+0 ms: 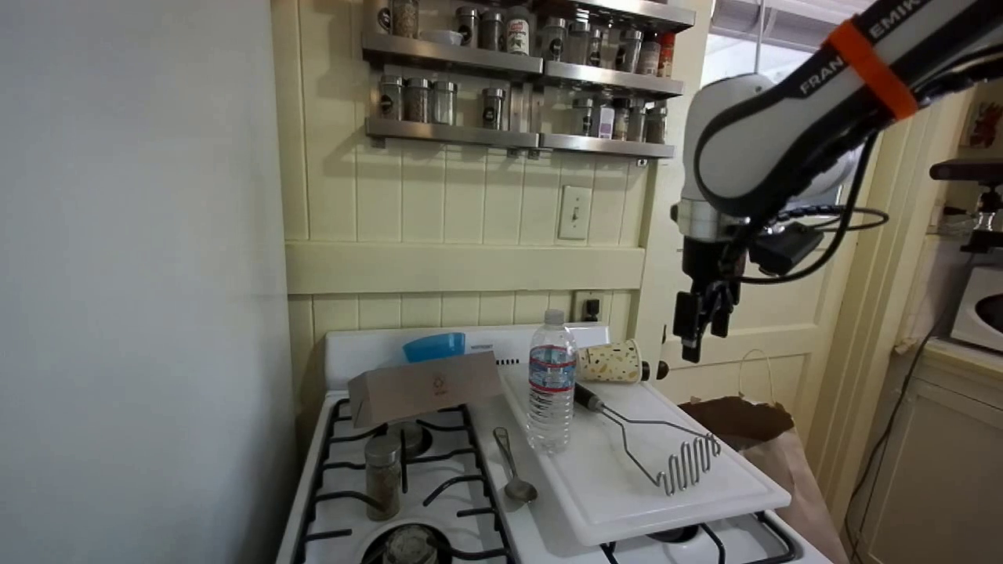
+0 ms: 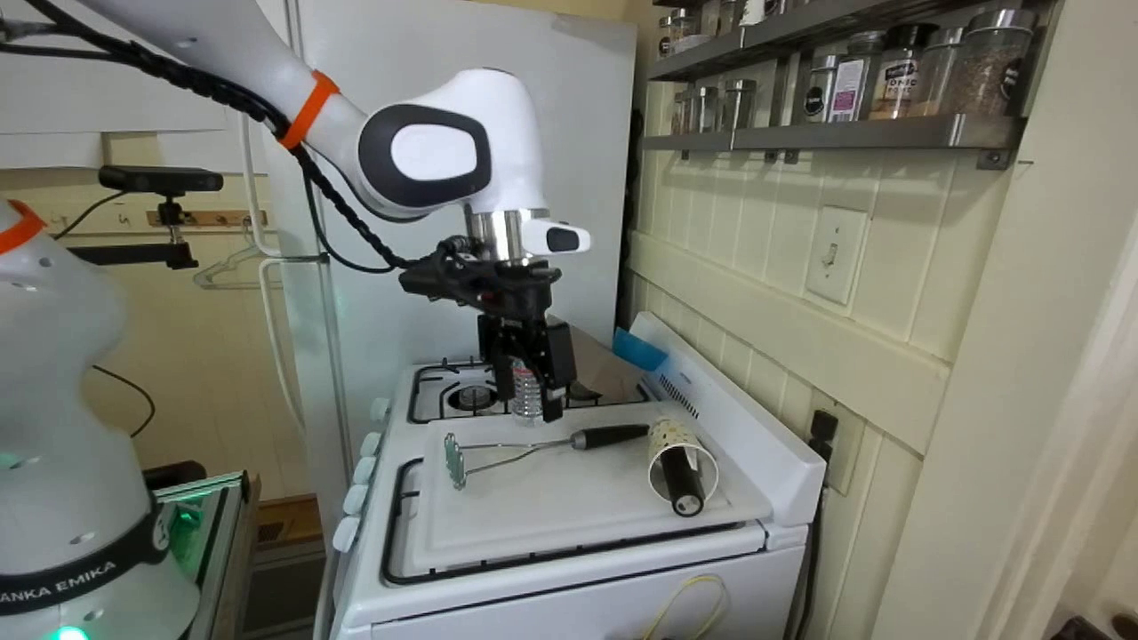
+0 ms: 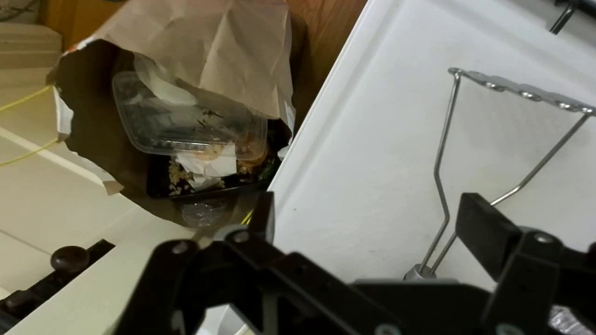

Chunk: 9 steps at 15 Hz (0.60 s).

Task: Pick up the potato masher

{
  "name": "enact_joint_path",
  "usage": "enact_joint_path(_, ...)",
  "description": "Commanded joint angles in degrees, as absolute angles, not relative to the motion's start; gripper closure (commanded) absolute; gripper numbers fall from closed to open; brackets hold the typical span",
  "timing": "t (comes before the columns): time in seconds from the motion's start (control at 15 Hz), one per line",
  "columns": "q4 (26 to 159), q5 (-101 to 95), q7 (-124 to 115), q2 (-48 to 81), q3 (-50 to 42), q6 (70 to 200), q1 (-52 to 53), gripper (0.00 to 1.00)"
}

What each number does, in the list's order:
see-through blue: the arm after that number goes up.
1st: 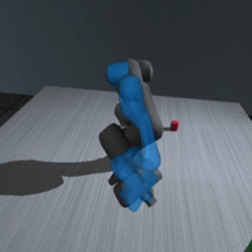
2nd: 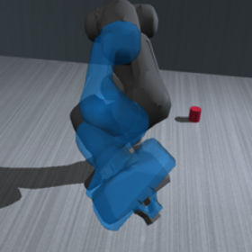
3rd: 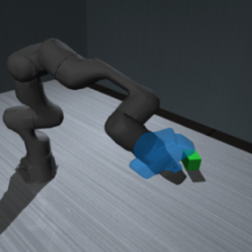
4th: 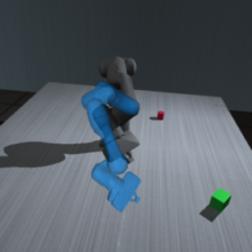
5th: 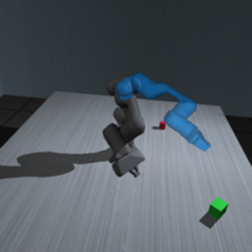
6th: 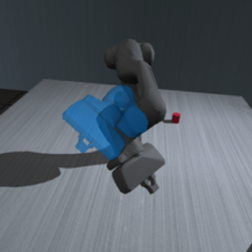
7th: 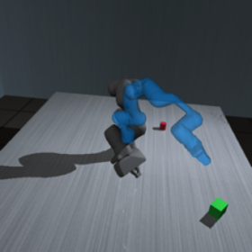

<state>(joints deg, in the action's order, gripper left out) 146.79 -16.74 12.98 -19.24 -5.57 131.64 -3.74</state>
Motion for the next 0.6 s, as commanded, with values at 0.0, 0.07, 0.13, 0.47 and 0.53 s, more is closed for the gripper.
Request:
enact_joint_path(0.0, 148.1, -16.2, 13.4, -18.9, -6.1, 132.6, -4.4, 0.00)
enact_joint_path(0.07, 148.7, -16.1, 13.4, -18.5, -6.6, 132.6, -4.8, 0.00)
enact_joint_path(0.13, 148.9, -16.0, 13.4, -18.1, -6.9, 132.6, -5.0, 0.00)
enact_joint_path(0.47, 150.9, -9.1, 12.9, -15.1, -7.6, 145.4, -3.3, 0.00)
enact_joint_path(0.53, 150.9, -7.5, 13.3, -13.9, -7.8, 146.4, -3.1, 0.00)
